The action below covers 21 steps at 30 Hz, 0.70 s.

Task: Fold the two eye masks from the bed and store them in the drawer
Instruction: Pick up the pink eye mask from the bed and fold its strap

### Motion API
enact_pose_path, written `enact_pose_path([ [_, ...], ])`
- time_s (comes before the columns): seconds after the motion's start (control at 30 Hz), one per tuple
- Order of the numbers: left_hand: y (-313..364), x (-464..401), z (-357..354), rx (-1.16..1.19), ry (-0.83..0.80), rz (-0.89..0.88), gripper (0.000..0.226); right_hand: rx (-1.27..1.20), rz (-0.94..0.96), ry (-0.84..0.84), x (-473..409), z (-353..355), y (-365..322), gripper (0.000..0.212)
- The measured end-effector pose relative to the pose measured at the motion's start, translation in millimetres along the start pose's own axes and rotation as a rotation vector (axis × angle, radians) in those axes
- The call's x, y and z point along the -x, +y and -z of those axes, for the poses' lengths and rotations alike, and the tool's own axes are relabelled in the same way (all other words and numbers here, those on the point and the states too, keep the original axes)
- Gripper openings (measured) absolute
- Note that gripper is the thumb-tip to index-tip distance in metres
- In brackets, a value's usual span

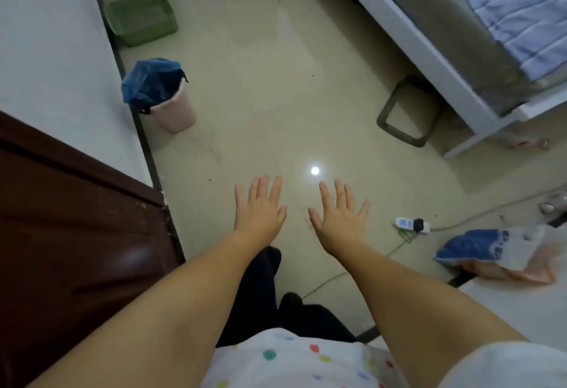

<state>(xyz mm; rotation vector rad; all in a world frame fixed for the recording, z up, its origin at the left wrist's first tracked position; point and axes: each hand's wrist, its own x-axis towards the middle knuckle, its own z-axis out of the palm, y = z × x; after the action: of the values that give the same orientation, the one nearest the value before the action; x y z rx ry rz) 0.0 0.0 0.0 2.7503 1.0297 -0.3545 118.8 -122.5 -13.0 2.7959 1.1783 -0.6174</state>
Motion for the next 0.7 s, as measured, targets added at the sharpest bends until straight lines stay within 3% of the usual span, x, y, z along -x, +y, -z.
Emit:
enact_pose_path([
  [0.2,-24,-127,33,0.051,0.052,0.026,0.065,-0.015,0.016,0.076,-134,44,-23,0.061],
  [0.47,-67,-312,114,0.036,0.039,-0.029,0.064,-0.058,-0.090,0.109,-301,157,-33,0.059],
  [0.7,-48,-481,167,0.031,0.052,-0.142,0.064,-0.079,-0.149,0.127,-450,229,-7,0.057],
])
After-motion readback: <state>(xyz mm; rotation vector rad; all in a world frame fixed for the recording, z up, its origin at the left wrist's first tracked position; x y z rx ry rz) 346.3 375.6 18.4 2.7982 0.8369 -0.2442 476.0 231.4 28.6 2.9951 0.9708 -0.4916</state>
